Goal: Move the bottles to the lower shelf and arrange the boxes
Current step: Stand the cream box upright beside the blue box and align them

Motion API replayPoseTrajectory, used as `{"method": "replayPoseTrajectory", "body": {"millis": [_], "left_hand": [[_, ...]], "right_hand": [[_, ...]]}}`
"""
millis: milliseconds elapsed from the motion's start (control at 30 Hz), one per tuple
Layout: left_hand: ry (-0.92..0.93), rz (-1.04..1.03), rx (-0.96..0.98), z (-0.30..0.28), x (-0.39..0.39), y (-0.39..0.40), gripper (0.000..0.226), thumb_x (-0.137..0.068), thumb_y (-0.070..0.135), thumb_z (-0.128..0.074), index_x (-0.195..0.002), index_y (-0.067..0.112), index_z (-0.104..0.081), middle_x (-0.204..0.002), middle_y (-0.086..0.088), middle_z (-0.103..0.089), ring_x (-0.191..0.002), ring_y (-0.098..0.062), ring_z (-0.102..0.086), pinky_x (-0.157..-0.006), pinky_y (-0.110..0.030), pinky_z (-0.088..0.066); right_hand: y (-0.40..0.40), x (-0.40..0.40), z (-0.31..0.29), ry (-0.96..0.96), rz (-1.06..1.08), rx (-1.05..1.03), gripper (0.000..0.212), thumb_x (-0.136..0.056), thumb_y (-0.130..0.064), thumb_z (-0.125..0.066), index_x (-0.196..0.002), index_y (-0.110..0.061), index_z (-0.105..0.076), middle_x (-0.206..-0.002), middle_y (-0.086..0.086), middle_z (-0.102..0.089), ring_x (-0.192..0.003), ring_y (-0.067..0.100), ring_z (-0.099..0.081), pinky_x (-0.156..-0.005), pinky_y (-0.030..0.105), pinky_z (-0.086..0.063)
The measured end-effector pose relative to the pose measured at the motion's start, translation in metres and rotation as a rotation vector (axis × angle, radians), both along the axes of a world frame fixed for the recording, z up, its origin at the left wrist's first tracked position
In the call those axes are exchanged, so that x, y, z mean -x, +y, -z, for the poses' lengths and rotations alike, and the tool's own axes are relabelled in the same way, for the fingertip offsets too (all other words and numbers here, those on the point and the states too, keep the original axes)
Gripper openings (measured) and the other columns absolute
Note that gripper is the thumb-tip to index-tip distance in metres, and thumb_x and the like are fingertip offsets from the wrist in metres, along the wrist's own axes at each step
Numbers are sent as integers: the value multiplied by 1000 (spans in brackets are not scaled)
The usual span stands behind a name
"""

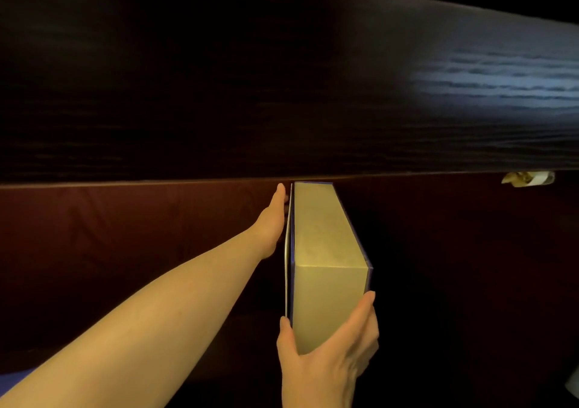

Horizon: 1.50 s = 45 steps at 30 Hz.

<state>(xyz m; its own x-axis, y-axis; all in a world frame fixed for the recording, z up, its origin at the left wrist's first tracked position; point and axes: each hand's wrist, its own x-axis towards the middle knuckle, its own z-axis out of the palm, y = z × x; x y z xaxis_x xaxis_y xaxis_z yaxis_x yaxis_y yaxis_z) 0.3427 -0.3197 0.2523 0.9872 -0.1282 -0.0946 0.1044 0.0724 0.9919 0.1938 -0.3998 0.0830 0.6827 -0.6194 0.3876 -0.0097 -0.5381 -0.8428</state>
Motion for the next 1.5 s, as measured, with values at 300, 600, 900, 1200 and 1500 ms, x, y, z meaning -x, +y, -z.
{"method": "replayPoseTrajectory", "body": {"millis": [300,600,900,1200,1500], "left_hand": [[-85,86,-109,3,6,30,63,-96,67,-40,-143,26,-50,-142,0,-56,-134,-23,-47,-118,-51,-30],[-284,13,-238,3,54,98,45,-93,33,-69,-133,32,-47,-126,1,-57,-114,-18,-56,-95,-43,-47],[-329,-60,-159,5,125,144,41,-90,29,-74,-121,30,-48,-128,2,-63,-117,-16,-60,-96,-44,-53],[-352,-25,-114,10,193,153,42,-92,27,-71,-126,32,-46,-130,5,-61,-113,-13,-63,-86,-35,-57],[-370,35,-91,21,242,161,40,-95,17,-68,-127,27,-45,-134,6,-53,-103,-5,-69,-68,-20,-57]], "right_hand": [[-3,40,-40,-218,45,104,134,-57,-55,-80,-162,-21,-3,-155,16,-29,-136,48,-34,-100,72,-38],[-31,74,-77,-232,-238,-154,131,-74,-22,-86,-134,-77,16,-159,-23,-8,-149,21,-25,-105,62,-44],[-75,81,-103,-158,-616,-334,109,-66,-32,-77,-146,-70,-14,-155,-6,-41,-129,17,-54,-64,33,-62],[-105,78,-108,-85,-687,-408,63,-68,-25,-76,-119,-57,-60,-109,-16,-75,-98,7,-72,-62,27,-61],[-116,67,-99,-41,-754,-564,55,-72,-10,-70,-123,-31,-64,-106,2,-78,-97,24,-74,-65,40,-63]]}}
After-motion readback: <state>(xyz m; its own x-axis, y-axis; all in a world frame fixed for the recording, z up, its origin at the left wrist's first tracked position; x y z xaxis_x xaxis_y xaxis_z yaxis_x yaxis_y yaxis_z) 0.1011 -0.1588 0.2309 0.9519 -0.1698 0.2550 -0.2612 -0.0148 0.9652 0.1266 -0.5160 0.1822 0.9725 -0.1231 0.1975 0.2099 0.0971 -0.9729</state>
